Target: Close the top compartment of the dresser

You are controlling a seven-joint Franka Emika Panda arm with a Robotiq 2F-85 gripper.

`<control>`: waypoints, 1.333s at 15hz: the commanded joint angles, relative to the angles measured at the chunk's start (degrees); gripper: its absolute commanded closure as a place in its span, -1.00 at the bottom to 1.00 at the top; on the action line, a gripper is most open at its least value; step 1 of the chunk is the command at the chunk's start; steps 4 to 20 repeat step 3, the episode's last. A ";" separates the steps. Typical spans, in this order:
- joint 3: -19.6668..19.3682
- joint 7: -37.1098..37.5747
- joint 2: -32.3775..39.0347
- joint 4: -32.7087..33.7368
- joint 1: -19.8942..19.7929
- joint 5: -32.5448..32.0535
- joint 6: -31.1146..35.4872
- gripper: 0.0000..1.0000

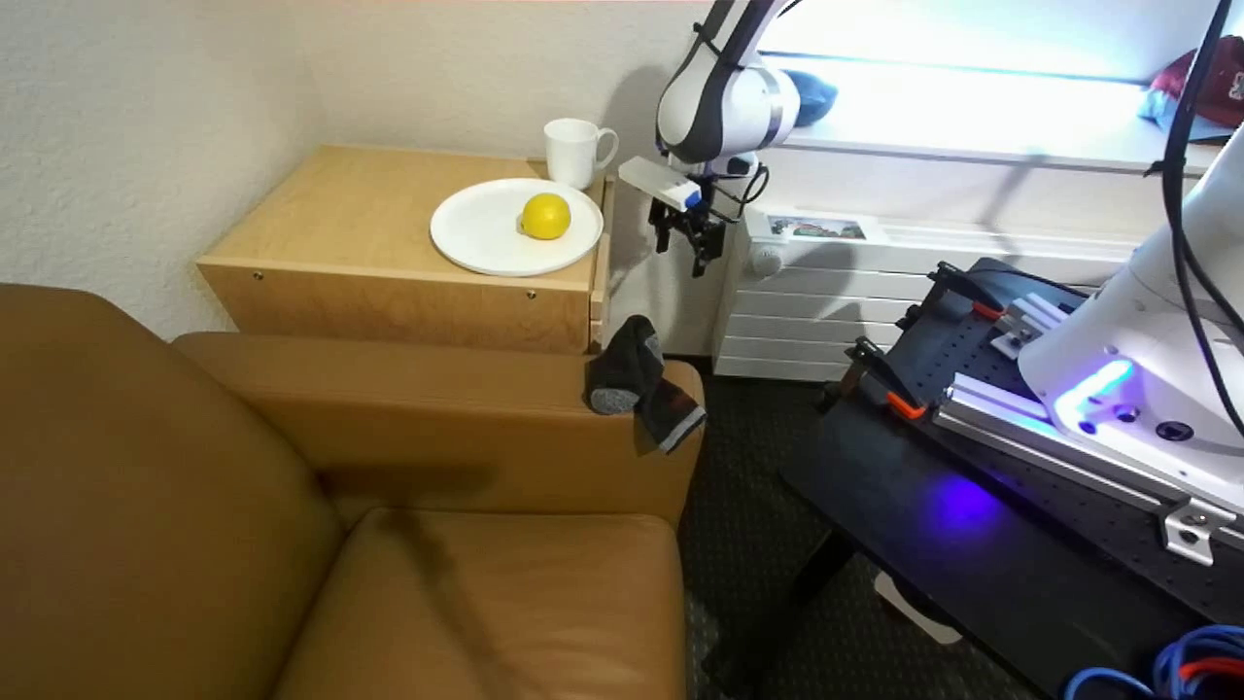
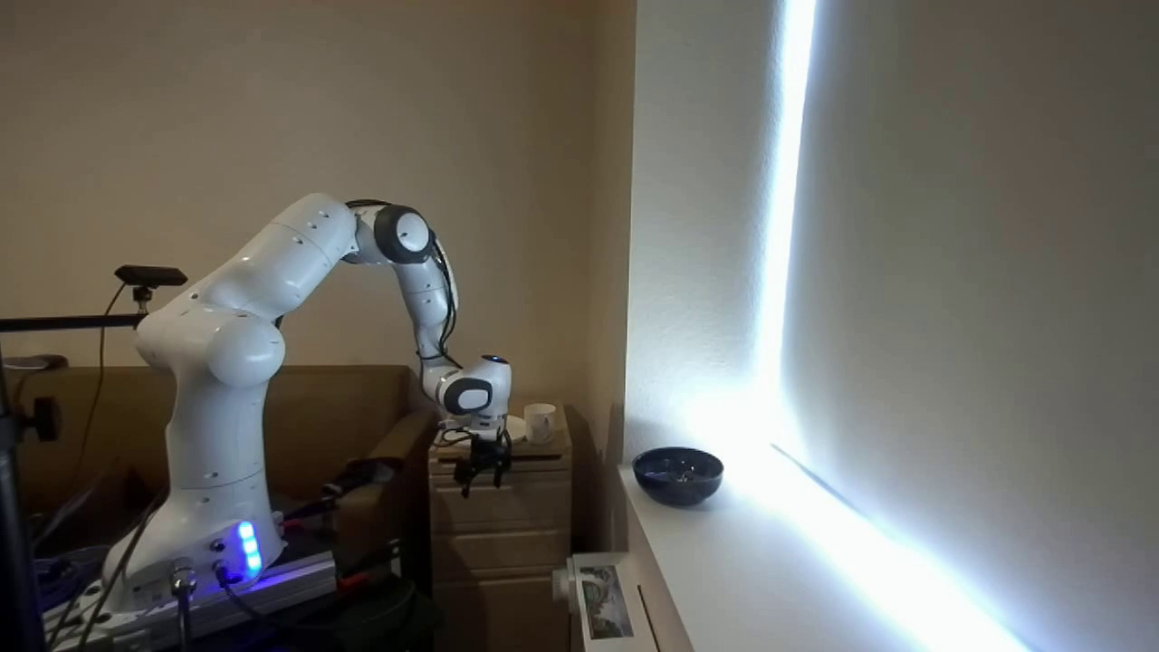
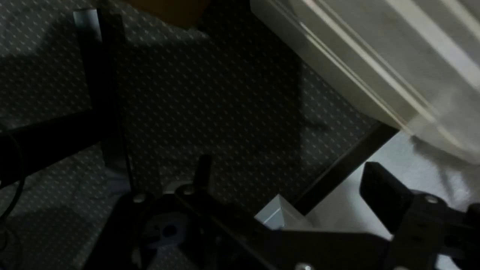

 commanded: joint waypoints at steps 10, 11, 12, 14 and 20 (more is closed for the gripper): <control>-1.47 -5.94 -6.78 -6.74 -1.94 -1.07 -2.41 -1.00; -1.47 -5.94 -6.78 -6.74 -1.94 -1.07 -2.41 -1.00; -1.47 -5.94 -6.78 -6.74 -1.94 -1.07 -2.41 -1.00; -1.47 -5.94 -6.78 -6.74 -1.94 -1.07 -2.41 -1.00; -1.47 -5.94 -6.78 -6.74 -1.94 -1.07 -2.41 -1.00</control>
